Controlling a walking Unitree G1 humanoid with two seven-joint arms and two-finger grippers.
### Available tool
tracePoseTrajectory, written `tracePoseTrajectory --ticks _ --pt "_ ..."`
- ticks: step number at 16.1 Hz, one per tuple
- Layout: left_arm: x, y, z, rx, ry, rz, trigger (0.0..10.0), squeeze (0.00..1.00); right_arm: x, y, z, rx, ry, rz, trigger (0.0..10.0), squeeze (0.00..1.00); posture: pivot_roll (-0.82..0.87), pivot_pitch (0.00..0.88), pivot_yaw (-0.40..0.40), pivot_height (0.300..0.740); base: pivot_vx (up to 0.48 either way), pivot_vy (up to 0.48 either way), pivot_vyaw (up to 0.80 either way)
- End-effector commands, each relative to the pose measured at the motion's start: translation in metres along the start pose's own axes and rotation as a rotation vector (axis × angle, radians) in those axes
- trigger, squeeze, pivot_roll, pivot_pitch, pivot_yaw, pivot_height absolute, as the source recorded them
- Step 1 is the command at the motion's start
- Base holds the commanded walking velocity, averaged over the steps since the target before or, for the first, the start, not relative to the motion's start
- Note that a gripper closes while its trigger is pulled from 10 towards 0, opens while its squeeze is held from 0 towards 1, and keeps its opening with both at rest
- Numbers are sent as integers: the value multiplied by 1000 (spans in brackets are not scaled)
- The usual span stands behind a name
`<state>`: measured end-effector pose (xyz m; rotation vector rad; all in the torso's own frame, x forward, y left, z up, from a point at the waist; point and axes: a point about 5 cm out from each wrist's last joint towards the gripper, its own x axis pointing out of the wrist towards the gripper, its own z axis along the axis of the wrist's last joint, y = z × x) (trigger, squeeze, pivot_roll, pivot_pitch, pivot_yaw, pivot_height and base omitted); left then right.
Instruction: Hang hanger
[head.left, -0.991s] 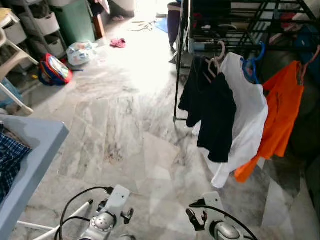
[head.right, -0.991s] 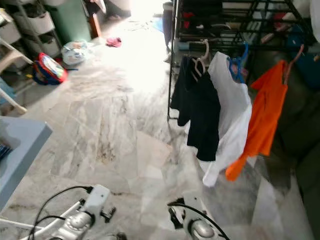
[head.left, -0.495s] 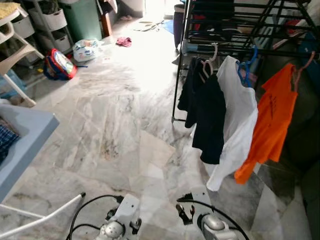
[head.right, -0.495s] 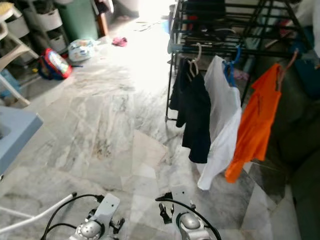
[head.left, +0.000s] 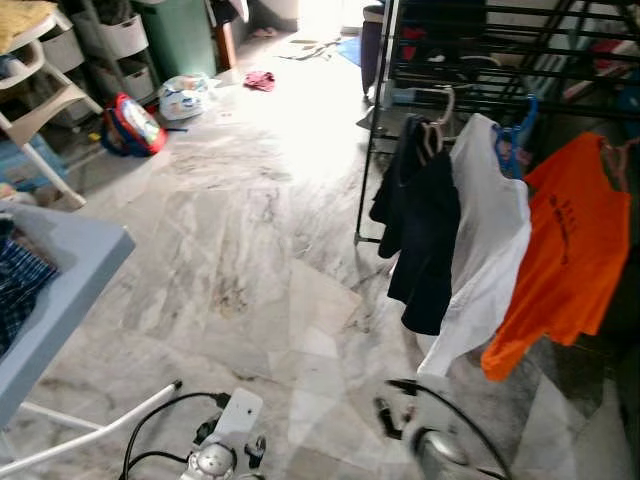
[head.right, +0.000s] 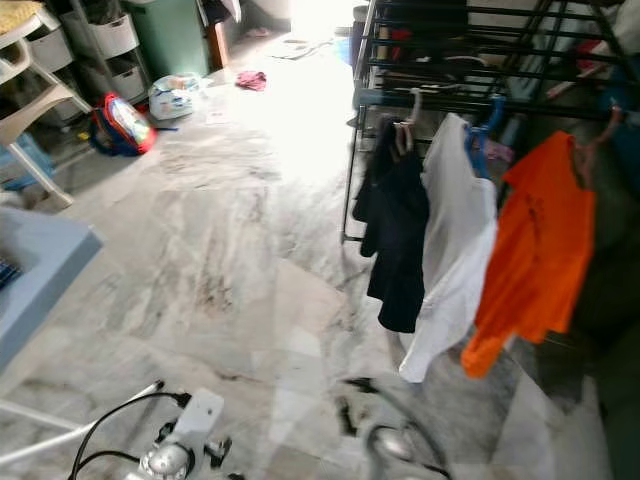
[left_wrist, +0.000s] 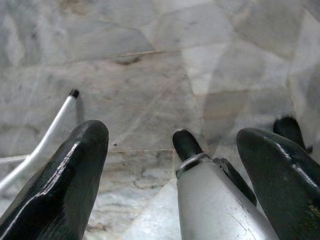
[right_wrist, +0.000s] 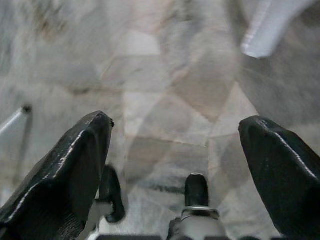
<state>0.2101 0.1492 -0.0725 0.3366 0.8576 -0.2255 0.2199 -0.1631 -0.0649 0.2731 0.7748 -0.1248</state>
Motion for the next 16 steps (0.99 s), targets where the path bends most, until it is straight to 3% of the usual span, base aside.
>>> tracePoseTrajectory --ticks 1,2,4,8,12,16 --pt "1 7 5 -43 -5 7 10000 0 -5 -25 -5 94 -7 -64 10000 0 -43 90 67 740 0 0 0" --pt "2 8 12 -57 -17 -3 10000 0 -6 -28 -5 97 -14 -73 10000 0 -46 90 72 740 0 0 0" --pt "3 32 25 -58 -33 -6 10000 0 -6 -29 -4 92 -16 -87 10000 0 -80 87 102 740 0 0 0" --pt "6 26 40 -22 -55 -25 10000 0 -10 -34 -14 39 6 -86 10000 0 -127 84 99 740 0 0 0" --pt "4 29 26 -161 -7 51 10000 0 -11 -31 -18 -118 35 -17 10000 0 -120 92 59 740 0 0 0" --pt "2 34 10 -151 25 73 10000 0 -10 -31 -17 -160 45 10 10000 0 -95 92 34 740 0 0 106"
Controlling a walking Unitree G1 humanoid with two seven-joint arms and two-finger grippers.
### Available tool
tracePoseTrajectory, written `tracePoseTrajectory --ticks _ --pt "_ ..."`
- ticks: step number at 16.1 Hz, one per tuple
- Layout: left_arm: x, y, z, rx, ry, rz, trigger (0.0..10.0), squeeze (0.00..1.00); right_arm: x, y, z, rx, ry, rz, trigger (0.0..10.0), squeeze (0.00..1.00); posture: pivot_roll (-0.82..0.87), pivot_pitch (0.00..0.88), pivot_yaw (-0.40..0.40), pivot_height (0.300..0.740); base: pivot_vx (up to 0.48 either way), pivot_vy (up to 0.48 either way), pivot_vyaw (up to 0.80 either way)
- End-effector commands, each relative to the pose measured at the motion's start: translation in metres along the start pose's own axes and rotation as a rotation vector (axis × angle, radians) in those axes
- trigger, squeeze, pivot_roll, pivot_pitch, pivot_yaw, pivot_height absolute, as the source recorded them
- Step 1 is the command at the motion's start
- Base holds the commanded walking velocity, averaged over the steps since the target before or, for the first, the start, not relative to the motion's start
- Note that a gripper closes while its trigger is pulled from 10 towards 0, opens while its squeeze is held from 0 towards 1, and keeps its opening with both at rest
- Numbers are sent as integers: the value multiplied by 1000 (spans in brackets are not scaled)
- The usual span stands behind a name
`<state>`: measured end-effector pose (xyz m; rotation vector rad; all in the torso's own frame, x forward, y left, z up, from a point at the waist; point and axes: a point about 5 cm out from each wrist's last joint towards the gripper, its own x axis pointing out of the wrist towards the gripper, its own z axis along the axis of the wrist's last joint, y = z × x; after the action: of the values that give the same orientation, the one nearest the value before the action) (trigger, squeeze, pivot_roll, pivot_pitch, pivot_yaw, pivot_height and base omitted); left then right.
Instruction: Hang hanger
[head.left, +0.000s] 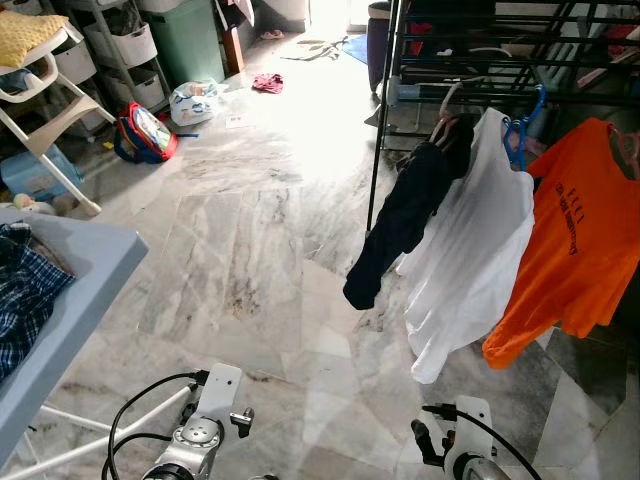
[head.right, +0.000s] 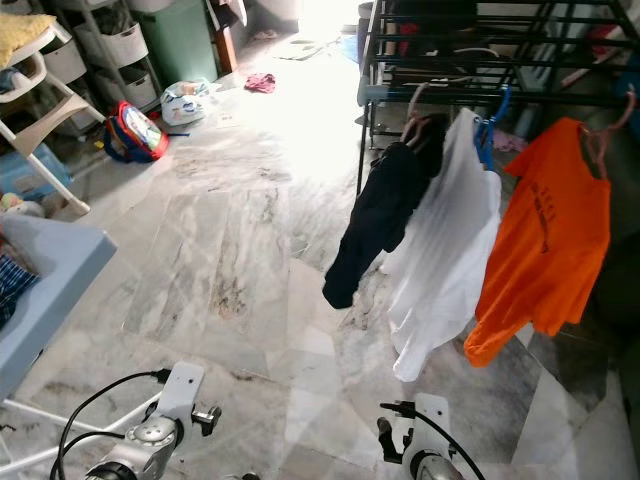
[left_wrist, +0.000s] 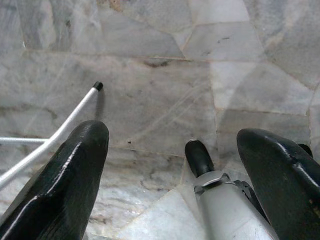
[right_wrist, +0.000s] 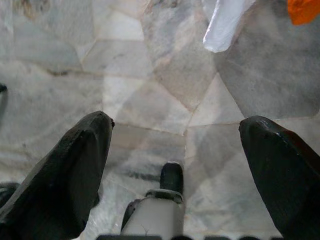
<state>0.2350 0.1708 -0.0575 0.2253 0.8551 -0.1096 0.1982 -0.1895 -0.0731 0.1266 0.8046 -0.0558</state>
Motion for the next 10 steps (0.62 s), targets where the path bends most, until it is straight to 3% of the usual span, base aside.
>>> tracePoseTrajectory --ticks 1,3,7,10 --pt "-2 7 -11 -2 36 26 10000 0 0 5 -4 -26 26 22 10000 0 -85 92 31 740 0 0 800" --pt "-2 9 -13 3 39 29 10000 0 1 8 -4 -40 31 32 10000 0 -81 92 32 740 0 0 800" --pt "-2 10 -12 19 36 22 10000 0 1 11 -5 -31 36 34 10000 0 -85 98 38 740 0 -247 800" --pt "-2 9 -11 20 31 15 10000 0 1 10 -5 -31 38 29 10000 0 -94 98 39 740 0 0 781"
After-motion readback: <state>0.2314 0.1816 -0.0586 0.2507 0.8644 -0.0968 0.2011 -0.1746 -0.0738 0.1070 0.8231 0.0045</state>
